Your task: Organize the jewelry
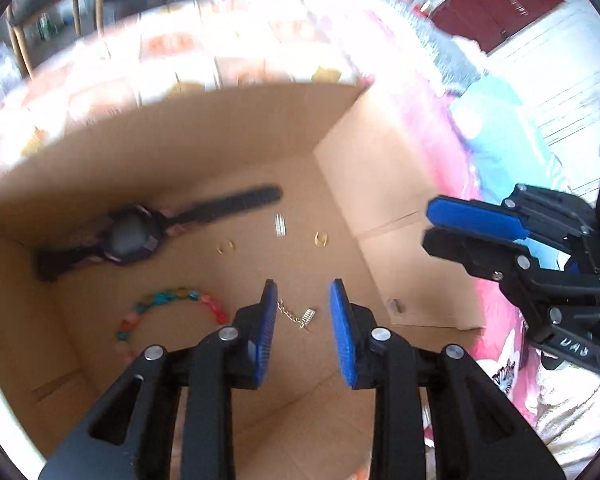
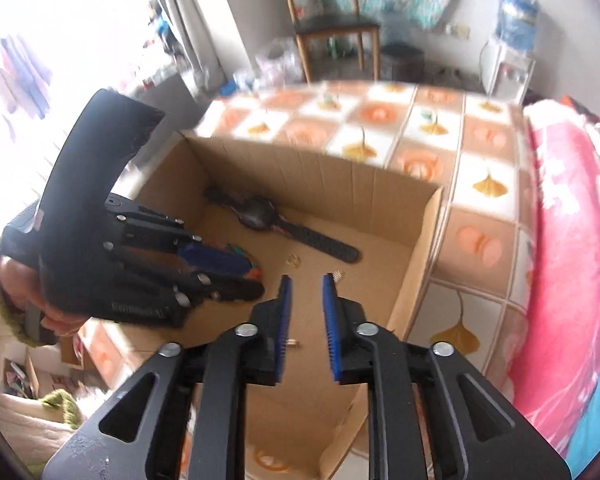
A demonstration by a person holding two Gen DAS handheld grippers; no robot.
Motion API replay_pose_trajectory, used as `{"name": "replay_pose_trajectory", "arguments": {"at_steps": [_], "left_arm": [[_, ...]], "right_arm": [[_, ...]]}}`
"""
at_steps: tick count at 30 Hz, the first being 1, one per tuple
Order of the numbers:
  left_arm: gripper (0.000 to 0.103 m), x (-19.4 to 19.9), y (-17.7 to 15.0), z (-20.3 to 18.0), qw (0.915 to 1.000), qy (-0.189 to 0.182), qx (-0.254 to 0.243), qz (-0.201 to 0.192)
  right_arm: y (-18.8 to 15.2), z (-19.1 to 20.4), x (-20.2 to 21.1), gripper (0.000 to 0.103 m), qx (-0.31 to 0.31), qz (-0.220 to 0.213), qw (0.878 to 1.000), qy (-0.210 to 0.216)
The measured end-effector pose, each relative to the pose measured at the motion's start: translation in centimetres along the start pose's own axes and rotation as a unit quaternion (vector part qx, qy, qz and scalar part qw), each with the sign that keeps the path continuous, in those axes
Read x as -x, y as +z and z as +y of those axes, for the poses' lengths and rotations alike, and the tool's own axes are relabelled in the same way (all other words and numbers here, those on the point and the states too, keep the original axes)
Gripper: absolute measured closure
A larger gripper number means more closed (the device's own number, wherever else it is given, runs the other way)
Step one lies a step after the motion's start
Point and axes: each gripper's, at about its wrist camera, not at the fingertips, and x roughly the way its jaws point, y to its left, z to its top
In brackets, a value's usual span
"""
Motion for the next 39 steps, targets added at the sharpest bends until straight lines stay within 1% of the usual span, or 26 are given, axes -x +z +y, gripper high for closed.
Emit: {"name": "replay_pose_trajectory", "arguments": {"at_steps": [1,2,3,5,6,7,9,11,12,13,14,15,17,19,21,22,24,25,26,27,28,29,30,33,36,39], "left_arm": [[0.074,1.7,-0.6,-0.4,0.9997,0.004,-0.009,-0.021],[0.068,3.0,-1.2,-0.8,0.9991,0.008,-0.017,-0.039],[0.066,5.0,-2.4,-1.3,0.9973,0.015,-0.029,-0.065],[0.055,8.4,-5.2,-2.6,0.9918,0.019,-0.054,-0.114],[0.052,9.8,-6.6,-2.7,0.9892,0.016,-0.061,-0.132],[0.045,11.3,-8.5,-2.9,0.9862,0.01,-0.07,-0.149],[0.039,13.7,-12.7,-2.6,0.9803,0.007,-0.082,-0.18],[0.029,14.4,-16.3,-3.2,0.9758,0.011,-0.093,-0.197],[0.027,14.4,-18.4,-3.3,0.9735,0.014,-0.097,-0.206],[0.022,14.1,-19.8,-3.3,0.9729,0.013,-0.1,-0.208],[0.019,13.0,-21.2,-3.3,0.9736,0.015,-0.103,-0.203],[0.019,11.8,-22.8,-3.2,0.9752,0.023,-0.099,-0.197],[0.018,8.7,-25.4,-2.4,0.9802,0.033,-0.082,-0.177],[0.018,5.4,-26.5,-1.3,0.9851,0.064,-0.055,-0.15],[0.018,2.6,-27.0,-0.2,0.9859,0.098,-0.029,-0.132],[0.018,1.5,-27.1,0.6,0.9863,0.107,-0.021,-0.123],[0.018,0.0,-27.3,1.5,0.9863,0.123,-0.007,-0.11],[0.018,-0.1,-27.3,1.6,0.9833,0.136,-0.015,-0.12],[0.016,-0.1,-27.3,1.5,0.9806,0.15,-0.022,-0.124],[0.015,-0.3,-27.3,1.6,0.9794,0.158,-0.025,-0.124],[0.011,-0.6,-27.2,1.9,0.9796,0.158,-0.021,-0.122],[0.007,-0.6,-27.3,2.1,0.9782,0.162,-0.016,-0.129],[0.006,-0.6,-27.4,2.2,0.9775,0.165,-0.012,-0.13],[0.006,-0.8,-27.5,2.1,0.9733,0.185,-0.015,-0.135],[0.005,-1.4,-27.4,1.8,0.9686,0.209,-0.025,-0.132],[0.005,-1.6,-27.1,2.0,0.9687,0.208,-0.025,-0.133]], "right_arm": [[-0.4,0.4,1.5,0.079,-0.002,-0.021,1.0,0.004],[-1.0,0.8,2.8,0.075,-0.002,-0.038,0.999,0.007],[-1.7,1.1,4.3,0.074,-0.002,-0.06,0.998,0.011],[-3.7,2.0,6.7,0.067,-0.007,-0.092,0.995,0.029],[-4.8,2.4,7.7,0.065,-0.011,-0.105,0.994,0.037],[-5.8,2.7,8.3,0.063,-0.015,-0.113,0.993,0.043],[-8.7,3.8,8.8,0.061,-0.028,-0.124,0.99,0.063],[-11.0,4.8,8.2,0.061,-0.044,-0.12,0.99,0.063],[-12.3,5.4,7.6,0.061,-0.053,-0.116,0.99,0.056],[-13.0,6.1,7.0,0.061,-0.061,-0.109,0.991,0.051],[-14.3,6.5,6.2,0.061,-0.072,-0.096,0.992,0.049],[-15.4,6.8,5.1,0.061,-0.084,-0.082,0.992,0.048],[-17.6,7.6,2.3,0.061,-0.102,-0.053,0.993,0.024],[-19.0,8.2,0.1,0.061,-0.121,-0.03,0.992,0.012],[-20.1,8.3,-1.9,0.063,-0.14,-0.007,0.99,-0.018],[-20.3,8.4,-2.5,0.067,-0.141,-0.004,0.99,-0.031],[-20.5,8.4,-3.3,0.079,-0.146,0.005,0.989,-0.036],[-20.2,8.3,-3.5,0.088,-0.146,0.007,0.989,-0.039],[-20.2,8.3,-3.7,0.092,-0.144,0.005,0.989,-0.041],[-20.1,8.3,-3.7,0.093,-0.141,0.002,0.989,-0.044],[-19.8,8.3,-3.9,0.093,-0.137,0.003,0.989,-0.054],[-19.7,8.3,-4.0,0.093,-0.134,0.003,0.989,-0.061],[-19.6,8.3,-4.1,0.093,-0.13,0.004,0.989,-0.07],[-20.0,7.2,-4.3,0.094,-0.134,0.008,0.987,-0.092],[-20.8,5.5,-3.4,0.093,-0.158,0.01,0.981,-0.109],[-21.5,4.7,-1.9,0.092,-0.168,0.005,0.979,-0.118]]}}
